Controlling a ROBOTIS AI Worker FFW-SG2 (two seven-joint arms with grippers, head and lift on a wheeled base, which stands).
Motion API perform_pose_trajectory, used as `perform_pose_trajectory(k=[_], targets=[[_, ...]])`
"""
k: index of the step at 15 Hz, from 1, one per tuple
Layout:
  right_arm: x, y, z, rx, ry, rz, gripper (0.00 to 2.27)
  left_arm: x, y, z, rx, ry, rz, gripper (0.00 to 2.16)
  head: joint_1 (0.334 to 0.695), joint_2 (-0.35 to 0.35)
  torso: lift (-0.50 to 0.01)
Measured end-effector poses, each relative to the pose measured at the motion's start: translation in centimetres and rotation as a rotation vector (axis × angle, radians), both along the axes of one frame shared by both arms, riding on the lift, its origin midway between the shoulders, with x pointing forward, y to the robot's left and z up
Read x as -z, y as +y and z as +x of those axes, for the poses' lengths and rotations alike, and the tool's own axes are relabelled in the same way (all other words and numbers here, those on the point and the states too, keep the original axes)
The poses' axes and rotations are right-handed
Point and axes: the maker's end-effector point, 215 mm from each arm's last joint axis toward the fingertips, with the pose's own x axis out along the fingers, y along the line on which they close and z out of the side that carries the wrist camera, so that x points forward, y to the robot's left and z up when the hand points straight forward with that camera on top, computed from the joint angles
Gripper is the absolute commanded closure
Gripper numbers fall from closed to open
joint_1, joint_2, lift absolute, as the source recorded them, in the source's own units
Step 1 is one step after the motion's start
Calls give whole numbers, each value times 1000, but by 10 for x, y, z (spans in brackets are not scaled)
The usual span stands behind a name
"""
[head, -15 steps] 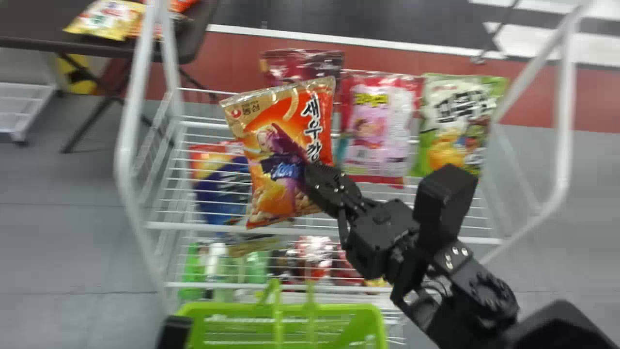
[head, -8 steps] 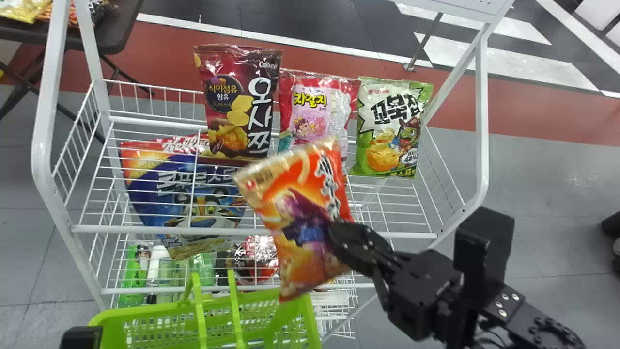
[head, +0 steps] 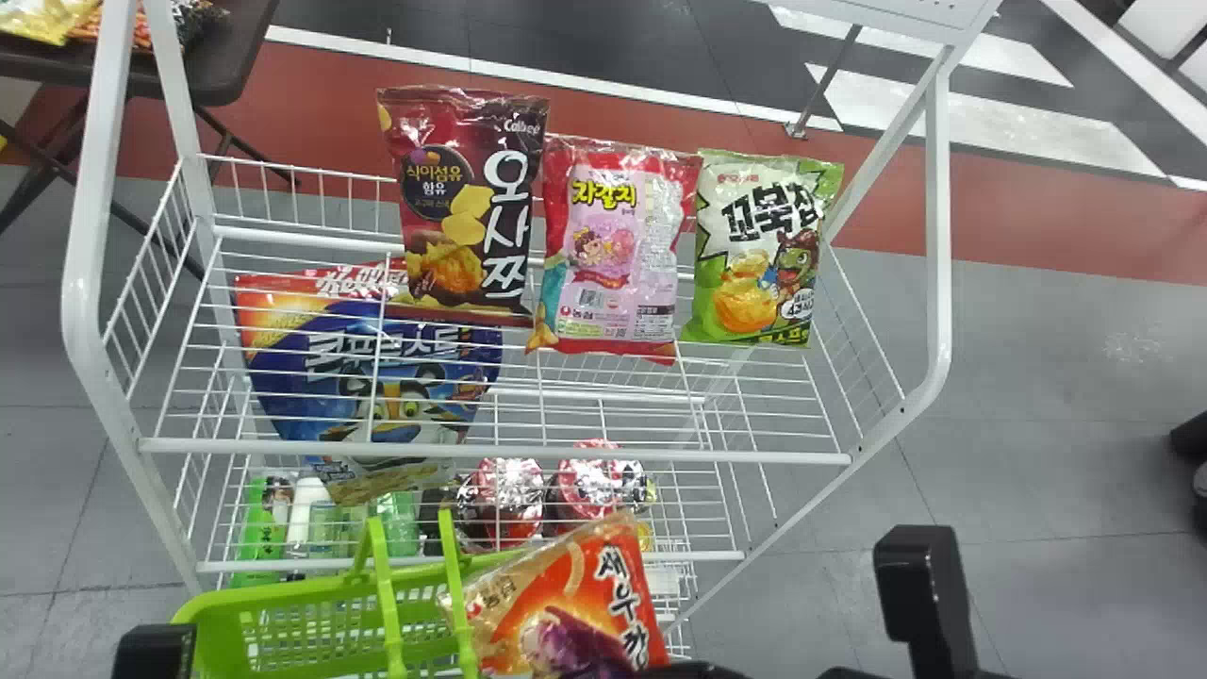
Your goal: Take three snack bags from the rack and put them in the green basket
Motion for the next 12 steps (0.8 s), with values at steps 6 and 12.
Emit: perform_pose_trajectory(k=[6,12], targets=[[39,49,-18,-72,101,97,1882,-3,-10,-6,19,-8,1,1760,695,-350,-7],[58,41,4,-76,35,50,22,-3,-9,-3,19,-15,4,1760,695,-350,-7]])
